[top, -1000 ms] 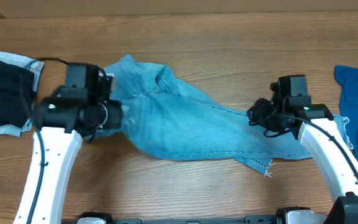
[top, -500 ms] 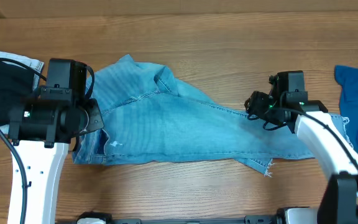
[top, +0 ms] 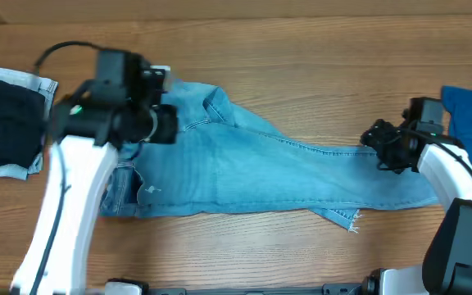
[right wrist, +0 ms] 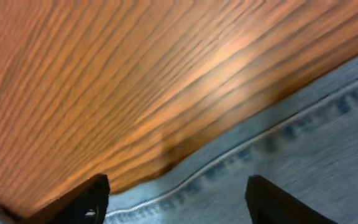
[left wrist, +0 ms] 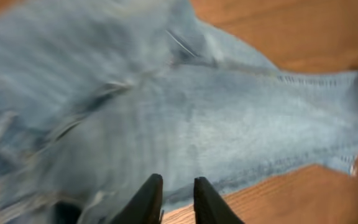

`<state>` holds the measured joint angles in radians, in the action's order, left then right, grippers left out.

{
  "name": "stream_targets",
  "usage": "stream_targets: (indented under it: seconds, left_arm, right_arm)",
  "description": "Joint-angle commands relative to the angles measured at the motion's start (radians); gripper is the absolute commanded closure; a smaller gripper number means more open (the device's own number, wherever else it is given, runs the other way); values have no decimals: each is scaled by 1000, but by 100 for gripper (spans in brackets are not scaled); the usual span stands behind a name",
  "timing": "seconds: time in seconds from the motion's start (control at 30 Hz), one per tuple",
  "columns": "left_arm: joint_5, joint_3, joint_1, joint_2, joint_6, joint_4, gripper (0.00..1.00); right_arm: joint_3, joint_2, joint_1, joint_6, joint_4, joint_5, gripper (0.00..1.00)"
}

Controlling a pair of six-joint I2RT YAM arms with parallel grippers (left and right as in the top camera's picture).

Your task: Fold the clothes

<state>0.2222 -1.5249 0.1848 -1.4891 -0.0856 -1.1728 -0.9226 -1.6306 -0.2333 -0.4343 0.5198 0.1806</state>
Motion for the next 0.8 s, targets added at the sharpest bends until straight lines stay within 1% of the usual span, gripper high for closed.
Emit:
stream_targets:
  seconds: [0.0,0.03,0.07,0.1,0.3,0.43,0.5,0.6,0.63,0.73,0.77]
  left_arm:
    - [61,-15,69,-117,52,30,85]
    - [61,-15,84,-136,52,35,86]
    - [60,-15,98,-151,52,39,87]
    - [60,-15,111,-161,52,39,87]
    - [60,-15,126,-149,52,37,87]
    - [60,-15,126,-132,52,37,87]
    - [60,-15,126,-126,52,31,87]
    - [60,-15,126,-121,52,16,87]
    - [60,-15,126,-119,52,10,86]
    - [60,-15,126,-115,52,8,86]
    - [59,-15,126,-115,52,8,86]
  right_arm:
    - [0,-6,15,23,-37,28,27]
    - [0,-11,18,22,-36,26,24]
    - [0,-18,19,22,-27,26,14]
    - [0,-27,19,11,0,23,9]
    - [0,-50,15,-85,72,-67,9]
    - [0,-123,15,-98,71,-69,11]
    - [0,-184,15,-112,43,-68,20]
    - [0,-220,15,-119,15,-69,30]
    - [0,-221,15,-116,8,-69,35]
    - [-6,-221,15,-116,9,-68,57]
    - [-6,-221,15,-116,10,-68,61]
